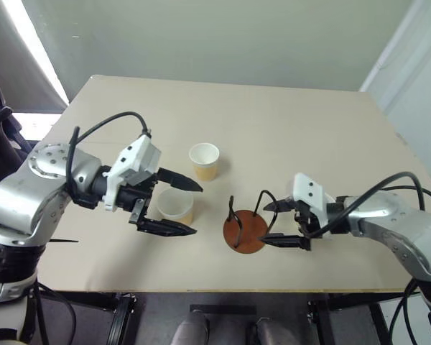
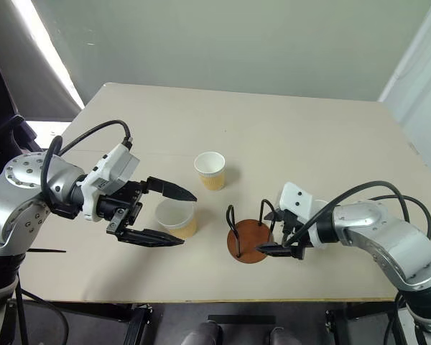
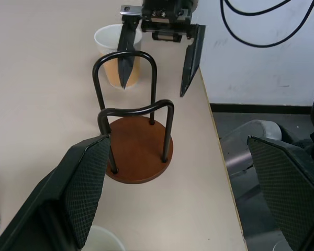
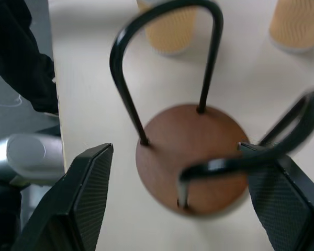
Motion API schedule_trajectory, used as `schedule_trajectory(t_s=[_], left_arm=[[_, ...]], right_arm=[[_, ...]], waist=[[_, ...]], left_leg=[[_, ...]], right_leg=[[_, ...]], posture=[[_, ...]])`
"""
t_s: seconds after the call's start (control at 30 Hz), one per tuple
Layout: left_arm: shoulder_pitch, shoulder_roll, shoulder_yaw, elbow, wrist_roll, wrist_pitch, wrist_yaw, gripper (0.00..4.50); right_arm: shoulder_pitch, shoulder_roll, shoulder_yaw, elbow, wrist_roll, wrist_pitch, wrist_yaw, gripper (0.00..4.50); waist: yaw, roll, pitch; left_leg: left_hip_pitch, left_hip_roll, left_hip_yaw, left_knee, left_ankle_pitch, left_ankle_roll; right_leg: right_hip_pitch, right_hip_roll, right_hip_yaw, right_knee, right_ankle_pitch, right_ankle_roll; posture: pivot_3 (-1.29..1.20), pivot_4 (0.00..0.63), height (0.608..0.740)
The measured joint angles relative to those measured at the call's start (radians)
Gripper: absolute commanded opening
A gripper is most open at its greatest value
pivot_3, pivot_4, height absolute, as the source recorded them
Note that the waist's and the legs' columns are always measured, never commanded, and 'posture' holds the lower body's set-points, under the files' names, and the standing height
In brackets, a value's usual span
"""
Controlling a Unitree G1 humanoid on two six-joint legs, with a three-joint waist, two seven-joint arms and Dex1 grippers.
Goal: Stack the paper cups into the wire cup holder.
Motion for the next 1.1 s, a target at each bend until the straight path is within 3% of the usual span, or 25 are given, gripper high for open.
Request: schedule_trajectory(t_s=[0.3, 0.47, 0.67, 0.9, 1.1], left_arm=[[0.015, 0.008, -0.001, 0.003, 0.048, -0.057, 0.011, 4.50], [0.015, 0.011, -0.002, 0.025, 0.106, -0.107, 0.030, 4.50], [0.009, 0.012, -0.002, 0.029, 0.125, -0.128, 0.043, 4.50], [-0.001, 0.034, -0.008, 0.028, 0.155, -0.159, 0.041, 4.50], [0.020, 0.078, -0.052, 0.026, 0.284, -0.279, 0.028, 4.50]], right_arm=[[0.100, -0.132, -0.080, -0.077, 0.030, -0.001, 0.033, 3.88], [0.099, -0.143, -0.224, -0.097, 0.155, 0.019, 0.055, 3.88], [0.067, -0.163, -0.301, -0.078, 0.244, 0.042, 0.057, 3.88], [0.038, -0.171, -0.317, -0.055, 0.277, 0.043, 0.048, 3.88], [0.019, -0.182, -0.323, -0.055, 0.344, 0.056, 0.048, 3.88]], waist=[[0.000, 0.000, 0.000], [-0.001, 0.000, 0.000], [-0.001, 0.000, 0.000], [-0.001, 0.000, 0.000], [-0.001, 0.000, 0.000]], left_leg=[[0.000, 0.000, 0.000, 0.000, 0.000, 0.000], [0.000, 0.000, 0.000, -0.001, 0.000, 0.000], [0.000, 0.000, 0.000, -0.001, 0.000, 0.000], [0.000, 0.000, 0.000, -0.001, 0.000, 0.000], [0.000, 0.000, 0.000, -0.001, -0.001, 0.001]], right_leg=[[0.000, 0.000, 0.000, 0.000, 0.000, 0.000], [0.000, 0.000, 0.000, 0.000, 0.000, 0.000], [0.000, 0.000, 0.001, 0.000, 0.000, 0.000], [0.000, 0.000, 0.001, 0.000, 0.000, 0.000], [0.000, 0.000, 0.001, 0.000, 0.000, 0.000]], posture=[[0.00, 0.150, 0.740], [0.00, 0.150, 0.740], [0.00, 0.150, 0.740], [0.00, 0.150, 0.740], [0.00, 0.150, 0.740]])
